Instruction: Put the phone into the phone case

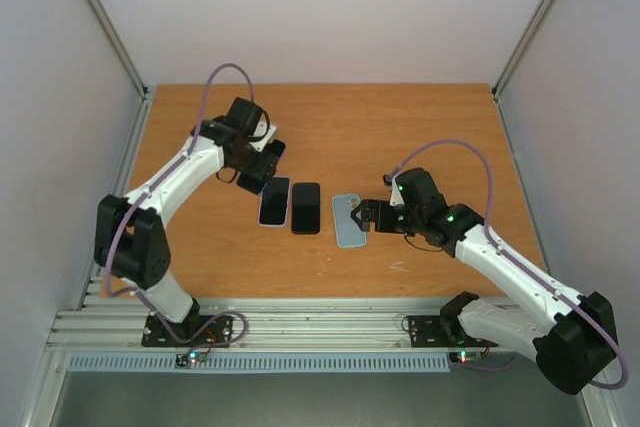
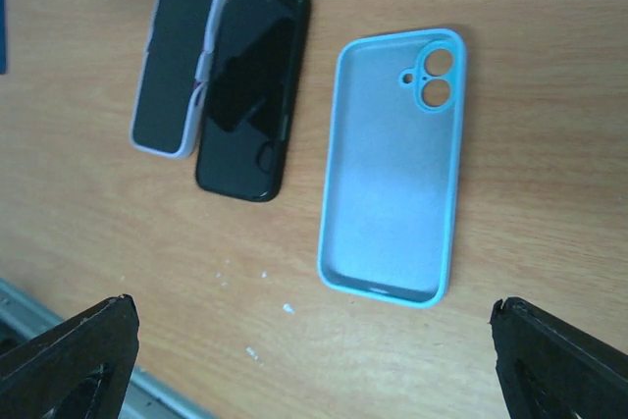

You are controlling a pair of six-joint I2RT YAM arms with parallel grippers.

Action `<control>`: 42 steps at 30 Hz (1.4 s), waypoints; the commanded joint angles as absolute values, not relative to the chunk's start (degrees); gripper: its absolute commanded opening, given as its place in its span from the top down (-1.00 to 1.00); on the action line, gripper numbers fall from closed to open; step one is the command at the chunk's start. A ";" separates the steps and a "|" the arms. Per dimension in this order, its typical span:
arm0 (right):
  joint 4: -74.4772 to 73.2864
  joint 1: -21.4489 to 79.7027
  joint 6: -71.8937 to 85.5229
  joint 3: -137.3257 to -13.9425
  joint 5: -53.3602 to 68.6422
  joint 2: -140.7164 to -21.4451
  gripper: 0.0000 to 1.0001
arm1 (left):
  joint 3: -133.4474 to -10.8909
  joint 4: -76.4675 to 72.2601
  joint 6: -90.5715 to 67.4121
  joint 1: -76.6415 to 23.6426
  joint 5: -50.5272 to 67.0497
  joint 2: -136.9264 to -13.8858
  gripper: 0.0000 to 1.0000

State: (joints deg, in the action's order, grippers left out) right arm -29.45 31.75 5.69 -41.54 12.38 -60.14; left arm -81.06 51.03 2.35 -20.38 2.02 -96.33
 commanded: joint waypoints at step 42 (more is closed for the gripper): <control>-59.59 40.46 -12.22 -65.00 27.33 -64.52 -0.36 | -52.88 18.28 65.68 -73.11 -24.25 -68.94 -0.06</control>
